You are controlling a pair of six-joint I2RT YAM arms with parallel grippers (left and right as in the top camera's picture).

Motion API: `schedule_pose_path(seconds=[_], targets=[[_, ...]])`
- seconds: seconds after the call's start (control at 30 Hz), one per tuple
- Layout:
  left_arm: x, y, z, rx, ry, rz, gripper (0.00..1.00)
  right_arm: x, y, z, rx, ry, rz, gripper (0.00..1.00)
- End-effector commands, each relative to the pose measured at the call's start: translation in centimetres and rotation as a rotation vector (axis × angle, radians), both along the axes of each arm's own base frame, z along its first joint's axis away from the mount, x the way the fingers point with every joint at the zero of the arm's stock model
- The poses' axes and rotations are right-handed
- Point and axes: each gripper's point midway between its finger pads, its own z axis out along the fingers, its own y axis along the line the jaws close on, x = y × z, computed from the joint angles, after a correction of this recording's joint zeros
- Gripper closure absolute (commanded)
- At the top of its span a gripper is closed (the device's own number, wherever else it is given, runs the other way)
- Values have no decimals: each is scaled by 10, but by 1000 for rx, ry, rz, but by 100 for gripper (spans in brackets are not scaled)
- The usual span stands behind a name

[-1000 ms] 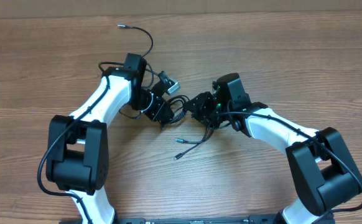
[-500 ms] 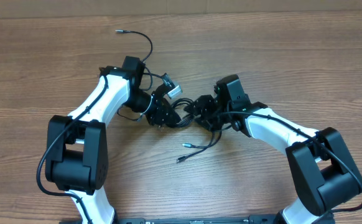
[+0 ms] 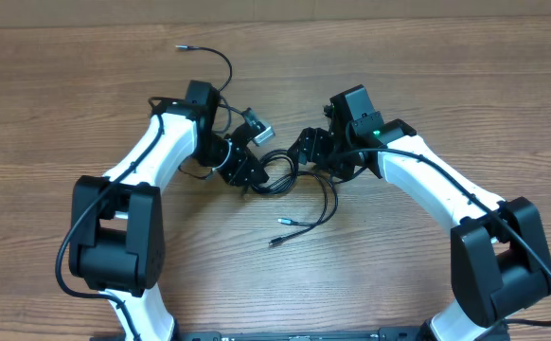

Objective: Untangle cables

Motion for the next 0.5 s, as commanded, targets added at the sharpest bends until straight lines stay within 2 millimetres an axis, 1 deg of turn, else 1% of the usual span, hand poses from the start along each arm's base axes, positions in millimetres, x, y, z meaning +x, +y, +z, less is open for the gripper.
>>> schedule_pose_path(seconds=[0.0,0.03,0.1,0.17,0.23,0.27,0.33,0.37,0.47], targets=[[2,-16,-4,48,-2,4,74,12,-7,1,-74,-118,94,23],[6,-17,-7,80,-7,27,74,12,-7,-2,-86,-131,129,23],[3,-20,-10,95,-9,19,73,11,-6,-4,-81,-122,132,23],[5,-18,-18,147,-27,26,73,10,-4,-7,-73,-112,137,23],[10,-18,-22,155,-30,69,74,9,1,-11,-48,-97,149,23],[13,-18,-25,155,-33,93,74,8,6,-17,-25,-79,161,21],[15,-19,-31,152,-36,118,73,10,5,-25,-21,-65,150,20],[14,-20,-33,151,-33,123,71,12,3,-27,-19,-53,130,19],[12,-20,-34,155,-12,143,66,14,-3,-29,18,-19,102,18]])
